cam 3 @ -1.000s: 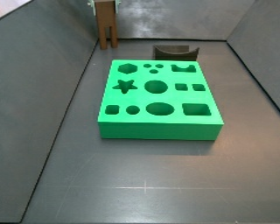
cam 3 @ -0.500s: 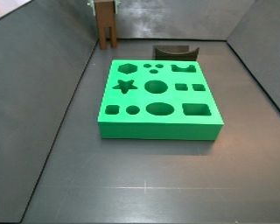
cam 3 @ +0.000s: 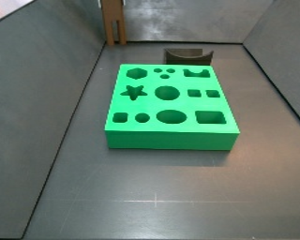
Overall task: Pick up the square-circle object. Move up. Move to above the board. Insert the square-circle object.
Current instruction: Move up, then move to above the board.
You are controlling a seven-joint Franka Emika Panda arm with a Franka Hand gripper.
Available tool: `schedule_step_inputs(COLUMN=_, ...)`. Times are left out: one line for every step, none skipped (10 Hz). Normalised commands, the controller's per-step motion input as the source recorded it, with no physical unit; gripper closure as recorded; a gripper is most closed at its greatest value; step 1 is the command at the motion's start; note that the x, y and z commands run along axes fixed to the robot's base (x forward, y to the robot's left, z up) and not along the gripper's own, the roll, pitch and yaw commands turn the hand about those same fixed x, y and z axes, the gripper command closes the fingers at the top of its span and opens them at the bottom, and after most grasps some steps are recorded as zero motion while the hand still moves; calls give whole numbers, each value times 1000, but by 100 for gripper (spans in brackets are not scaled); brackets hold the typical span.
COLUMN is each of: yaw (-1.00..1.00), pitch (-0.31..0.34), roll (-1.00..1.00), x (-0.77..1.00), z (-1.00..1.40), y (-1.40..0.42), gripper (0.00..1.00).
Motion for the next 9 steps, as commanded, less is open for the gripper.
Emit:
schedule_step_inputs(yaw=14, pitch=107, roll=63, x=-15, z=354, y=17, gripper=100)
schedule_step_inputs(yaw=23, pitch=107, roll=70, x=-9, z=186, y=7, gripper=100)
schedule_step_inputs(yaw=215, pitch=-42, roll=-16, x=98, z=1000, y=86, gripper=100)
schedule_step_inputs(yaw=199, pitch=-53, roll=-29, x=102, z=1000, y=87, gripper=100)
schedule_step_inputs(yaw=147, pitch=-23, roll=-35, x=83, z=1000, y=78, gripper=100)
schedule_step_inputs(yaw=85, pitch=9, roll=-24, x=72, z=1000, y=71, gripper=100)
schedule_step_inputs(yaw=56, pitch=39, roll=-12, x=66, z=1000, y=67, gripper=100)
schedule_step_inputs(yaw=40, pitch=61, roll=2, x=59, z=1000, y=64, gripper=100)
schedule_step_inputs(yaw=33, pitch=74, roll=16, x=51, z=1000, y=59, gripper=100)
